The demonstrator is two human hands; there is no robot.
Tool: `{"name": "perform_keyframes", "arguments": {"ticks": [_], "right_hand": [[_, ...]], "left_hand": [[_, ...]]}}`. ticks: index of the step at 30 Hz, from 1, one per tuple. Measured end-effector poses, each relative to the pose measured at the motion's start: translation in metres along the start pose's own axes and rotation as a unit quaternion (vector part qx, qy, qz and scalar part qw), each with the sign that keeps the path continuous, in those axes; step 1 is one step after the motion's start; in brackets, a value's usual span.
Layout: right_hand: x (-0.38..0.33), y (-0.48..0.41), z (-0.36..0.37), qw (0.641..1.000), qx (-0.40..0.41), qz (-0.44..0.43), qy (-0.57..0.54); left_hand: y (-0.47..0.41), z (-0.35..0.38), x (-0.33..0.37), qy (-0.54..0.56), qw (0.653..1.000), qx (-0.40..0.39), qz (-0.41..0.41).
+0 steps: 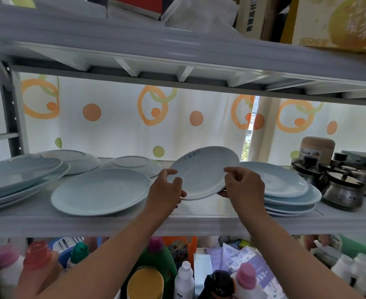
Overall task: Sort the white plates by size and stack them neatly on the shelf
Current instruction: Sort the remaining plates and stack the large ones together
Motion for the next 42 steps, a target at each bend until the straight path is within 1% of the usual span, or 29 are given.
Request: {"name": "perform_keyframes", "arguments": {"ticks": [5, 8, 13, 16, 19, 22, 29, 37, 42], "right_hand": [[0.008, -0.006, -0.03, 0.997, 0.071, 0.016, -0.039], [0.009, -0.011, -0.052, 0.993, 0.112, 0.009, -0.047], [0.011, -0.017, -0.09, 0.978, 0.155, 0.047, -0.132], [0.016, -0.015, -0.108, 0.969, 0.175, 0.067, -0.16], [0.026, -0.015, -0.122, 0.967, 0.197, 0.074, -0.142], [0.032, -0.014, -0.132, 0.966, 0.207, 0.074, -0.137], [0.041, -0.02, -0.141, 0.966, 0.195, 0.09, -0.14], [0.037, -0.025, -0.145, 0.974, 0.198, 0.058, -0.089], [0.031, -0.024, -0.145, 0.978, 0.206, 0.029, -0.022]], "left_hand": [[0.0, 0.007, 0.016, 0.045, 0.998, 0.03, 0.032], [0.0, 0.015, 0.021, 0.058, 0.997, 0.038, 0.046], [-0.008, 0.046, 0.023, 0.057, 0.997, 0.023, 0.047], [-0.022, 0.063, 0.027, 0.043, 0.998, 0.018, 0.052], [-0.039, 0.072, 0.03, 0.025, 0.998, 0.024, 0.061], [-0.049, 0.08, 0.017, 0.033, 0.998, 0.028, 0.048], [-0.063, 0.078, -0.005, 0.099, 0.994, 0.036, 0.01], [-0.058, 0.088, 0.0, 0.082, 0.996, -0.01, 0.035], [-0.058, 0.089, 0.0, 0.083, 0.996, -0.019, 0.038]]}}
Point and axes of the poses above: each hand's wrist, its own y-axis away from the middle knuckle, its own z-axis out of the palm, x = y × z, the point moved 8 cm from there along -y, towards the middle knuckle, and after that the axes turned 6 degrees about -y, right-handed, at the moved point
